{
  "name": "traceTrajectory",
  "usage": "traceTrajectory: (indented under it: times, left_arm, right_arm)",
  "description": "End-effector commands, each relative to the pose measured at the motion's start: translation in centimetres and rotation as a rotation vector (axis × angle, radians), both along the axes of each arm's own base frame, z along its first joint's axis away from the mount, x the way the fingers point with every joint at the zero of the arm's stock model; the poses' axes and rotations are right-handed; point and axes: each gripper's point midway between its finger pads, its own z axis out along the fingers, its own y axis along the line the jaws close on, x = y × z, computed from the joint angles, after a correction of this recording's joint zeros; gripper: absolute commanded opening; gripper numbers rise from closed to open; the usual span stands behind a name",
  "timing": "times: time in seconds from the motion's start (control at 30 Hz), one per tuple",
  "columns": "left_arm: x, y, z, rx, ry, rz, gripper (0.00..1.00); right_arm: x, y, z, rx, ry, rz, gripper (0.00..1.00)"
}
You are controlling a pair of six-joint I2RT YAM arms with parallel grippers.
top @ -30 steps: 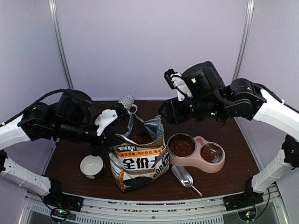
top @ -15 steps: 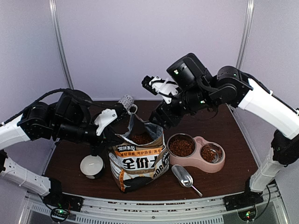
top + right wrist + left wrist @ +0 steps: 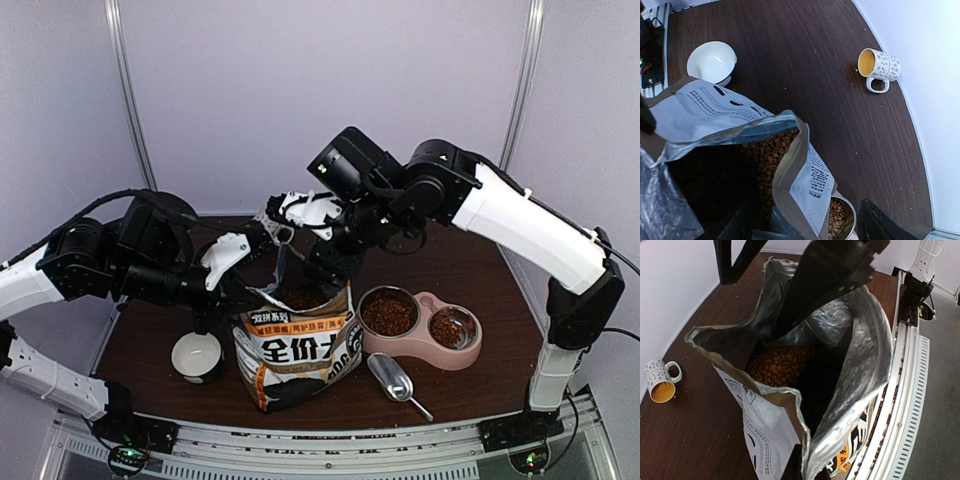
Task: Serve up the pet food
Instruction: Adjust the pet food bag at the corner of the board.
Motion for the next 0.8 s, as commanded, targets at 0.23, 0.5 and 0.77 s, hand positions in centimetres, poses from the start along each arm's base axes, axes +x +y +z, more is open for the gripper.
traceTrajectory:
  times: [0.23, 0.5, 0.77]
  left_arm:
    - [0.5, 2.4, 4.8, -0.137, -0.098, 0.073, 0.00]
    - [0.2, 7.0, 6.6, -0.238, -0.147, 0.156, 0.00]
    - [1.2, 8.0, 5.6, -0.183, -0.168, 0.192, 0.00]
  right_arm:
    - [4.4, -2.6, 0.1, -0.018, -0.073, -0.193, 0.07]
    - [0.9, -4.5, 0.3, 0.067, 0.154, -0.196, 0.00]
    - [-2.8, -5.4, 1.2, 0.147, 0.273, -0.104, 0.00]
